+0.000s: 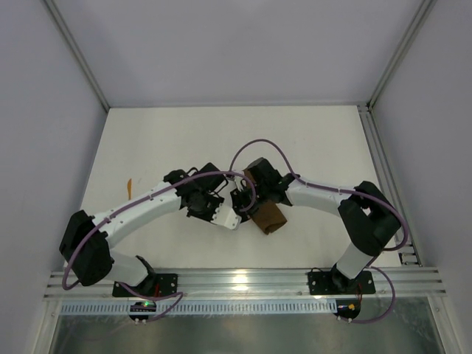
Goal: Fold the napkin into a case and place the utensils inside
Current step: Pass from the left arm to the right, then stuff the fork into the folded napkin.
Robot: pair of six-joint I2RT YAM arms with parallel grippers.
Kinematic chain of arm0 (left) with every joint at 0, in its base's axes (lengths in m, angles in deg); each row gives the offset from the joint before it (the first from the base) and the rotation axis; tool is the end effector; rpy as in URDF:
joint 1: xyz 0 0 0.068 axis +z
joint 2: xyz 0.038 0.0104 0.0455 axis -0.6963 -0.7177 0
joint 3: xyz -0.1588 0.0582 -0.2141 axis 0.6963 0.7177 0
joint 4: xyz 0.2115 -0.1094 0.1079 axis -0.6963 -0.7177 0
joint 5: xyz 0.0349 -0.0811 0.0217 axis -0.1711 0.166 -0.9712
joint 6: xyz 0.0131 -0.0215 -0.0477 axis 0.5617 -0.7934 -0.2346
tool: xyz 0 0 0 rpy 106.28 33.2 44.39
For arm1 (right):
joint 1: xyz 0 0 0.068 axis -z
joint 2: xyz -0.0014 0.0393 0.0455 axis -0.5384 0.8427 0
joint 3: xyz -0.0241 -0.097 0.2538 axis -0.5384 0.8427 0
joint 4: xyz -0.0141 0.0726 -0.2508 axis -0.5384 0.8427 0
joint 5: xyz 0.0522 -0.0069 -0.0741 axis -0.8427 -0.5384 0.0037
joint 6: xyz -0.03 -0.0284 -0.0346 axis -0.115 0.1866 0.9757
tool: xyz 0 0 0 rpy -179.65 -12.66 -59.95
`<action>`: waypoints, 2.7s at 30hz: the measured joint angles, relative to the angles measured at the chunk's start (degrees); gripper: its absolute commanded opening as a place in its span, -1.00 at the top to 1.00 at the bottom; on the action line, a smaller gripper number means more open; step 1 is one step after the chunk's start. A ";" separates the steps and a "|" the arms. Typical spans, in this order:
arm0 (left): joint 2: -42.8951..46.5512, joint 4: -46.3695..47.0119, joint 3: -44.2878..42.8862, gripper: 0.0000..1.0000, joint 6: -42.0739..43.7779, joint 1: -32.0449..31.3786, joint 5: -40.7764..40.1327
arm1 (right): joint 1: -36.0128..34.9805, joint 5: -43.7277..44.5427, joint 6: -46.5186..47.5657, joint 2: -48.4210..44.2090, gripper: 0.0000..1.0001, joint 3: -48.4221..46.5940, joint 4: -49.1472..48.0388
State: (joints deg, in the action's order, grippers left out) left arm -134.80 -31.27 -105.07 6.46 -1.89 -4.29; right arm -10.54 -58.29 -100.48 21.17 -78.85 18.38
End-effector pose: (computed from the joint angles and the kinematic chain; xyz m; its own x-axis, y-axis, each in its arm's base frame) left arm 0.1759 -0.1876 0.2490 0.3776 0.9035 -0.2030 0.9199 -0.3408 0.1942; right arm 0.2256 0.2461 0.1886 -0.7335 -0.4714 -0.4897 -0.6589 0.3165 0.6824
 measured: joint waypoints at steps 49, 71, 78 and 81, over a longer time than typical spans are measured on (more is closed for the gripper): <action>-35.04 35.34 -20.41 -0.15 -49.83 7.23 5.14 | 31.76 6.73 -15.32 -26.67 0.94 29.24 16.00; -35.80 35.85 -20.68 -0.08 -50.62 7.26 5.84 | 33.22 8.17 -17.09 -20.94 0.94 24.72 11.67; -35.80 35.85 -20.68 -0.07 -50.62 7.26 6.08 | 33.20 8.22 -18.53 -16.33 0.94 23.02 7.45; -35.80 35.82 -20.68 -0.07 -50.62 7.26 6.10 | 32.92 8.28 -19.39 -13.66 0.94 22.75 6.01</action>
State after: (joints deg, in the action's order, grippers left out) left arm -170.61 4.55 -125.74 -44.16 5.37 1.81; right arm 22.38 -50.00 -119.87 7.51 -56.10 24.39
